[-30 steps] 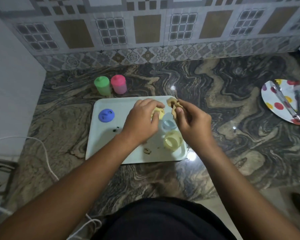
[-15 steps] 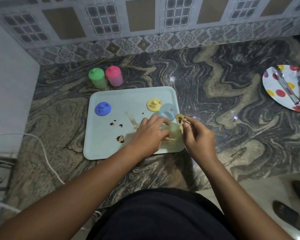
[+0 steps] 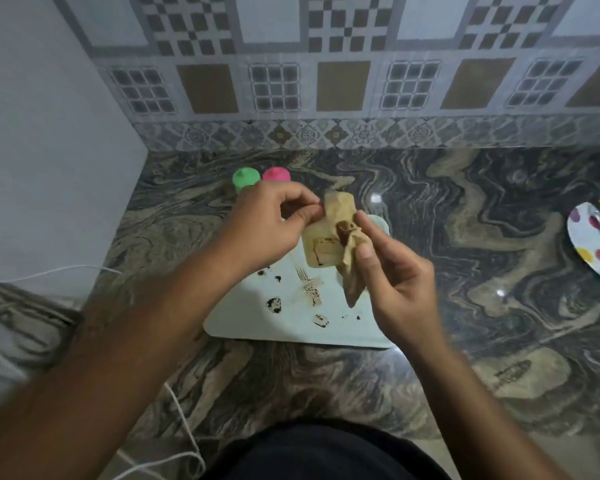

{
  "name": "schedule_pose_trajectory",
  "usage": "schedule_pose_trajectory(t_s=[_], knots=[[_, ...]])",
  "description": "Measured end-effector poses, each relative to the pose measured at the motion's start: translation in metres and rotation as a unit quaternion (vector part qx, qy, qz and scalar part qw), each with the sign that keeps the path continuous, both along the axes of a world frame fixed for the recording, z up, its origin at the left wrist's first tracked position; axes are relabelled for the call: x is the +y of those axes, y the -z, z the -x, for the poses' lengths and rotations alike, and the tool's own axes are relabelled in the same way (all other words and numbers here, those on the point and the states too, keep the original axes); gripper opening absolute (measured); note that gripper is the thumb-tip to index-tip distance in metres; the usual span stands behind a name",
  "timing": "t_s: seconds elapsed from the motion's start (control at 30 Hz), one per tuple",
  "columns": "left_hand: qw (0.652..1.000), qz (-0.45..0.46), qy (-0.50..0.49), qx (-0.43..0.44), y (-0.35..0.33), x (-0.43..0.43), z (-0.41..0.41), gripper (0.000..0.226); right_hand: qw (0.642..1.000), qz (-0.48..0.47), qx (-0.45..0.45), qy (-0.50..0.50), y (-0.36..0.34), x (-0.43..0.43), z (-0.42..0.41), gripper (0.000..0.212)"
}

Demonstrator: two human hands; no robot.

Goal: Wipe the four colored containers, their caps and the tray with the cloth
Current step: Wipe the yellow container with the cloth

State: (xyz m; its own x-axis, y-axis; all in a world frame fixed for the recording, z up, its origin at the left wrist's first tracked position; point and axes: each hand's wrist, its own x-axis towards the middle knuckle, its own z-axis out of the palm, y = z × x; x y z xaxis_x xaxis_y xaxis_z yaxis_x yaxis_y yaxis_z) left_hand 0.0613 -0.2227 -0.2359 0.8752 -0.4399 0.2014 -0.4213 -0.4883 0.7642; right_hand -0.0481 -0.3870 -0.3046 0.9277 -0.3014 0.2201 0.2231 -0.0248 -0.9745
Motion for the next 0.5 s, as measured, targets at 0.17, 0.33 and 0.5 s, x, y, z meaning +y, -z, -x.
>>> schedule_pose_trajectory(t_s=[0.17, 0.33, 0.5], knots=[[0.998, 0.028, -0.053, 0.001, -0.024, 0.012, -0.011, 0.009, 0.998, 0.053, -0.028, -0.032, -0.008, 0.021, -0.019, 0.079], [0.994, 0.066, -0.03, 0.078, -0.035, 0.031, -0.015, 0.017, 0.999, -0.016, -0.038, -0.029, -0.018, 0.023, -0.031, 0.057], [0.987, 0.1, -0.014, 0.128, -0.037, 0.039, -0.023, 0.025, 0.997, -0.076, -0.009, -0.011, -0.021, 0.025, -0.035, 0.046]])
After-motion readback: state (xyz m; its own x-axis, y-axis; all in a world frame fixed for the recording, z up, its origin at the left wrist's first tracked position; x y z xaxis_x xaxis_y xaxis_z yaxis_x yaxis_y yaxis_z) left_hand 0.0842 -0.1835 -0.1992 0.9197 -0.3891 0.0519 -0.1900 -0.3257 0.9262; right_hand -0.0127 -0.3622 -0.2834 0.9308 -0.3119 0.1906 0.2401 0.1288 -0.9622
